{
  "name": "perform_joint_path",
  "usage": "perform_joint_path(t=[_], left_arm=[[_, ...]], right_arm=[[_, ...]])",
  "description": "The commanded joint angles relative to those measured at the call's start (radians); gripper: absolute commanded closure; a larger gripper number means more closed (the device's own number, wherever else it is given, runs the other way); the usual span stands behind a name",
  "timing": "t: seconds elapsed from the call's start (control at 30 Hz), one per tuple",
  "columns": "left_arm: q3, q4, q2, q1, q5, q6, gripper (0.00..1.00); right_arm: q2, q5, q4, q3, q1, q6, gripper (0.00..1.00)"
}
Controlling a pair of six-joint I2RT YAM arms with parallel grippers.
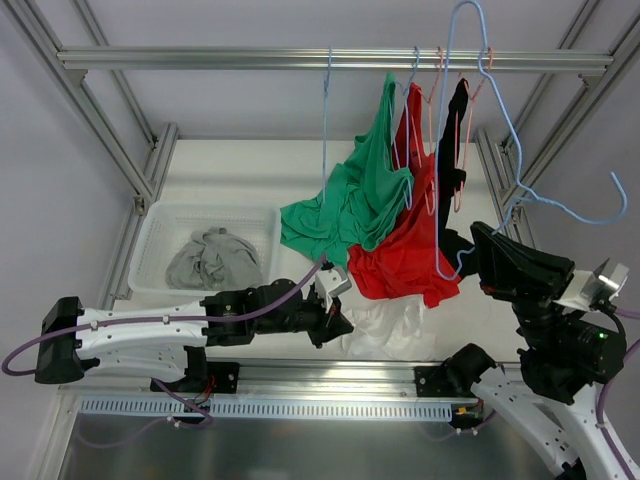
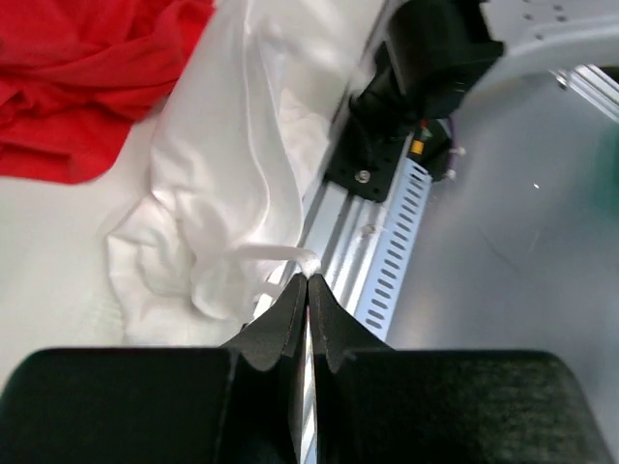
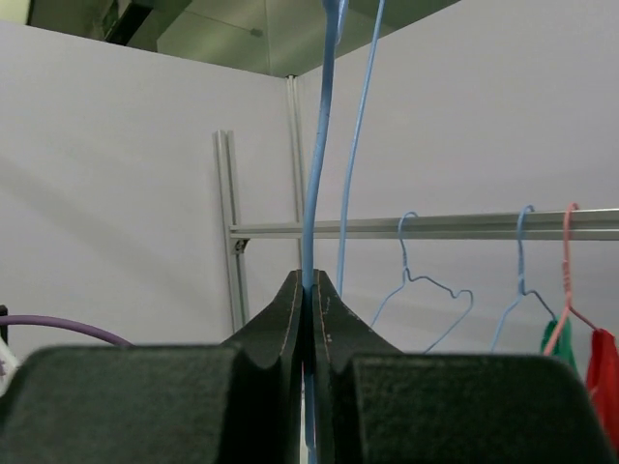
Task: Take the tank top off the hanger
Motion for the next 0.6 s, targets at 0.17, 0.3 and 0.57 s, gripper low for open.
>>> perform_joint_path(t=[0.17, 0.3, 0.57], left_arm=[[-0.053, -0.021, 0.032, -0.001, -0.241, -0.145, 1.0], [-0.053, -0.084, 0.038, -0.001, -0.315, -0.169, 0.97], [-0.004, -0.228, -0.077, -0.003, -0.378, -0.149, 0.29]], right_arm=[[-0.012, 0.06, -0.667, 0.186, -0.006, -0.079, 1.0], [0.127, 0.16, -1.02, 0.397, -0.006, 0.021, 1.0], [0.388, 0.249, -1.212, 0.616, -0.006, 0.078, 1.0]])
